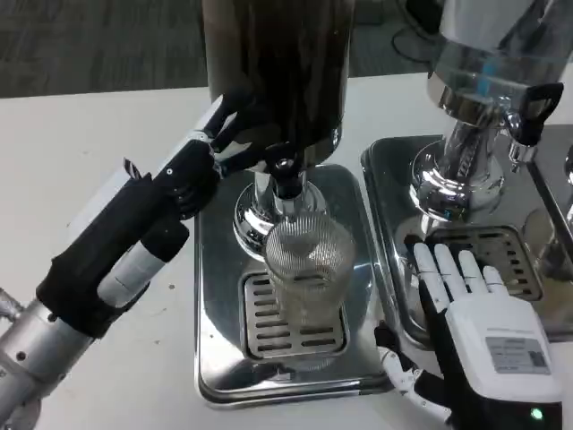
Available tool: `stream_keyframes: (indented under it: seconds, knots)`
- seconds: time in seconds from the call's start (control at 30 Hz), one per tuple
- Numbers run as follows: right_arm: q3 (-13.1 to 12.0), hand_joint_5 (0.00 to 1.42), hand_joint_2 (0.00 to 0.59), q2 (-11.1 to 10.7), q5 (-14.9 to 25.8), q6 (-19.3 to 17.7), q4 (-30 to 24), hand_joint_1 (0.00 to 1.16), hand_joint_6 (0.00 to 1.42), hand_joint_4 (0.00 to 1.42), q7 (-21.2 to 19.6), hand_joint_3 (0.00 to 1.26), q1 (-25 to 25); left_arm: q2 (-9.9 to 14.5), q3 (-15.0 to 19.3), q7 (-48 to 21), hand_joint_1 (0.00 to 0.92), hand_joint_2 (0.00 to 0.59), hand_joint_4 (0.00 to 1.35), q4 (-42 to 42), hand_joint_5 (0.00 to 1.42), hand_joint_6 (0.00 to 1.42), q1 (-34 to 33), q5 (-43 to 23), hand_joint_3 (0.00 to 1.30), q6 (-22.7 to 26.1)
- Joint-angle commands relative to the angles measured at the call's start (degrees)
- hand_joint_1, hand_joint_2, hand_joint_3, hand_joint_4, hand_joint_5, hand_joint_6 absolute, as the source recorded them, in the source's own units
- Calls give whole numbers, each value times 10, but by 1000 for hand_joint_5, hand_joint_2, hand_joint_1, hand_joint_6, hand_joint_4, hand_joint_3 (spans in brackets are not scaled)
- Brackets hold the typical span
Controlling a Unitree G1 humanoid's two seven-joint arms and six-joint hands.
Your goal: Grasp the cup under the faucet to collect the drink, then remove the cup.
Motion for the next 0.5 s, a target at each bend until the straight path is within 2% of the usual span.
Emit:
stream_keyframes:
  seconds: [0.03, 0.2, 0.37, 0.5]
  knots:
    - [-5, 0, 399, 5, 3, 4, 0, 329, 42, 0, -8, 0, 3, -18, 12, -20, 0, 87, 0, 8, 175, 126, -18, 21, 0, 13]
    - [-9, 0, 401, 8, 5, 5, 2, 330, 57, 0, -9, 0, 5, -28, 19, -35, 0, 89, 0, 3, 206, 161, -25, 47, 22, 12]
    - [-11, 0, 406, 13, 6, 6, 5, 333, 59, 0, -12, 0, 2, -17, 24, -28, 0, 90, 0, -20, 214, 149, -15, 102, 43, -6]
    - [-10, 0, 408, 12, 5, 4, 6, 335, 60, 0, -10, 0, 0, -19, 29, -26, 0, 90, 0, -29, 216, 149, -5, 122, 60, -11]
